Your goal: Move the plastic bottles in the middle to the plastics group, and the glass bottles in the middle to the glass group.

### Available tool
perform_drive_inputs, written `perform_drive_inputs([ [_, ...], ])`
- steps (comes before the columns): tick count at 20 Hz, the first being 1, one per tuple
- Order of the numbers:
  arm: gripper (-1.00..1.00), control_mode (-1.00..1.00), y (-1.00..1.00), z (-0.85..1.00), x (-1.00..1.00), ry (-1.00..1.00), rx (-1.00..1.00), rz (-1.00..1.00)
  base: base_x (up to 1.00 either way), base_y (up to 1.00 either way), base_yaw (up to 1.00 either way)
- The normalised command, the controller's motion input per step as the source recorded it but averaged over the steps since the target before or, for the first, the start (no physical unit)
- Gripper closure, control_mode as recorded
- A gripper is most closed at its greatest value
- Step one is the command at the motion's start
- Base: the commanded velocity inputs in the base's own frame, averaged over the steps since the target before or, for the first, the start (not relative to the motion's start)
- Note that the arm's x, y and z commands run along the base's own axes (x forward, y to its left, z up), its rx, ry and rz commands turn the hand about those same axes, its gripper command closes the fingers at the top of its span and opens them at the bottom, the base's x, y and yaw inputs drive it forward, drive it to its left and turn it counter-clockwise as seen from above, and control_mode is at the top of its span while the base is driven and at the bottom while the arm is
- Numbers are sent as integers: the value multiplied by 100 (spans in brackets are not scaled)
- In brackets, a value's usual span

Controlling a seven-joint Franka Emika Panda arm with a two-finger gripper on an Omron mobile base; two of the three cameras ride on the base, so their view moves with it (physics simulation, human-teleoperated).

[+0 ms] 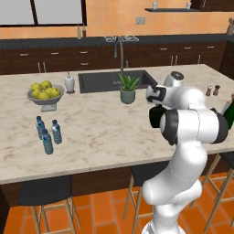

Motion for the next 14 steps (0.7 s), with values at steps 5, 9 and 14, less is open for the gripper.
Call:
perform_drive_inputs([
  [5,100,-100,-98,0,-22,0,0,-32,0,0,0],
  [9,100,-100,-91,0,-55,0,0,-38,0,0,0],
  [14,100,-100,-81,22,1,-2,0,-43,0,0,0],
])
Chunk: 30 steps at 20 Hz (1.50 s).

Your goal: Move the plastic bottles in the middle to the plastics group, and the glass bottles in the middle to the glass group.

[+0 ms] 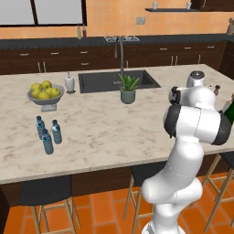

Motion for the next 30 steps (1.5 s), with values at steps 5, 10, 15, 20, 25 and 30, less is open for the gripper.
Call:
perform_drive_inputs([
  [5,100,-100,-57,12,-2,0,4,-40,0,0,0],
  [10,100,-100,-46,-6,-27,-10,2,-24,0,0,0],
  [15,100,-100,-56,1,-1,-11,0,-26,0,0,0],
  [20,100,-100,-37,16,0,-1,0,-27,0,0,0],
  [25,100,-100,-11,4,0,0,-1,-24,0,0,0],
  [30,100,-100,-32,0,-1,0,0,-30,0,0,0],
])
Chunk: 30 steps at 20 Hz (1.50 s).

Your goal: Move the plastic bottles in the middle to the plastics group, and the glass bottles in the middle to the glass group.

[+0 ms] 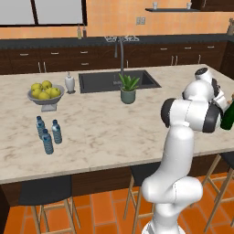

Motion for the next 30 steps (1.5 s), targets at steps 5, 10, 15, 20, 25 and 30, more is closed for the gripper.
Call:
perform_drive_inputs([
  [5,100,-100,-29,0,0,0,0,-24,0,0,0],
  [10,100,-100,-21,-3,5,0,0,-8,0,0,0],
  [15,100,-100,-10,-47,0,-1,2,-2,0,0,0],
  [20,100,-100,0,-37,0,-5,2,0,0,0,0],
  [25,100,-100,-12,-5,7,-6,0,0,0,0,0],
  [30,100,-100,-20,0,25,-3,0,0,0,0,0],
])
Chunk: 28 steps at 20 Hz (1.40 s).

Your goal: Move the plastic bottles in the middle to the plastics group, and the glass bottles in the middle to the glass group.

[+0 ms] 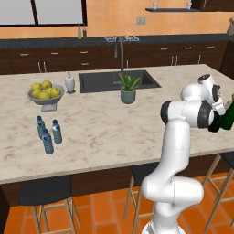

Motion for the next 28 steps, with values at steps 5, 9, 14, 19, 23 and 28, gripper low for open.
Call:
perform_drive_inputs([
  [5,100,-100,6,0,-1,-2,0,0,0,0,0],
  [9,100,-100,4,-10,-9,-6,-3,0,0,0,0],
  [14,100,-100,1,-9,0,-4,-11,-1,0,0,0],
  [19,100,-100,0,-5,0,0,-2,0,0,0,0],
  [23,-100,-100,0,0,0,0,0,0,0,0,0],
  [28,-100,-100,0,2,0,0,0,0,0,0,0],
])
